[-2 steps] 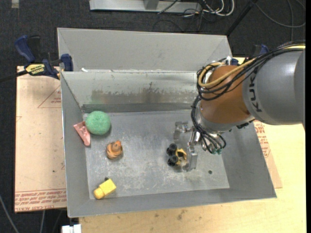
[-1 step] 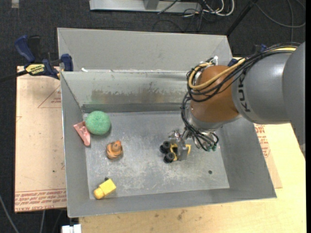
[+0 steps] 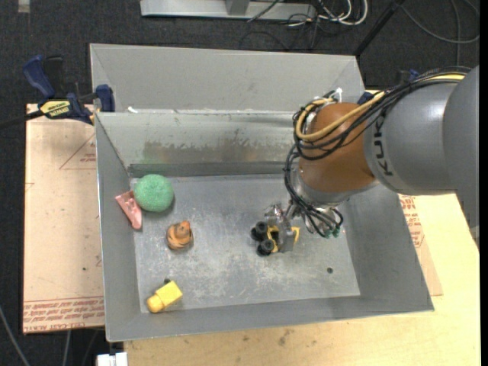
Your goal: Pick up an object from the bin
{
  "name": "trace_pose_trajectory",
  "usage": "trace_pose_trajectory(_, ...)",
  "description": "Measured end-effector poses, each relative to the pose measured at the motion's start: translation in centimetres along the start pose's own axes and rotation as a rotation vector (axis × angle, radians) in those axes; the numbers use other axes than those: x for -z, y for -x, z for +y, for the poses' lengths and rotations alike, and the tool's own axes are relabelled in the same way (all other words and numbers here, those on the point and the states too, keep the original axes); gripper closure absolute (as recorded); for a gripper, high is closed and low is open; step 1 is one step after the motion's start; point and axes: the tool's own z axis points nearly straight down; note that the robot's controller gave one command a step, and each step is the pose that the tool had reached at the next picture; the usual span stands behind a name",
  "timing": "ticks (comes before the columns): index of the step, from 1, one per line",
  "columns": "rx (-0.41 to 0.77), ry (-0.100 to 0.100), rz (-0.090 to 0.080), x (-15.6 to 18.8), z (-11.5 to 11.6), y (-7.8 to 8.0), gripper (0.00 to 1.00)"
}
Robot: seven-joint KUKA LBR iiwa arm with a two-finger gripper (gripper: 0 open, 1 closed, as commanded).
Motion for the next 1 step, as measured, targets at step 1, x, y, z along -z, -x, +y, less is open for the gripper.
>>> trace_pose_trajectory(1,0.000,0.000,0.000,0.00,0.00,0.00,1.00)
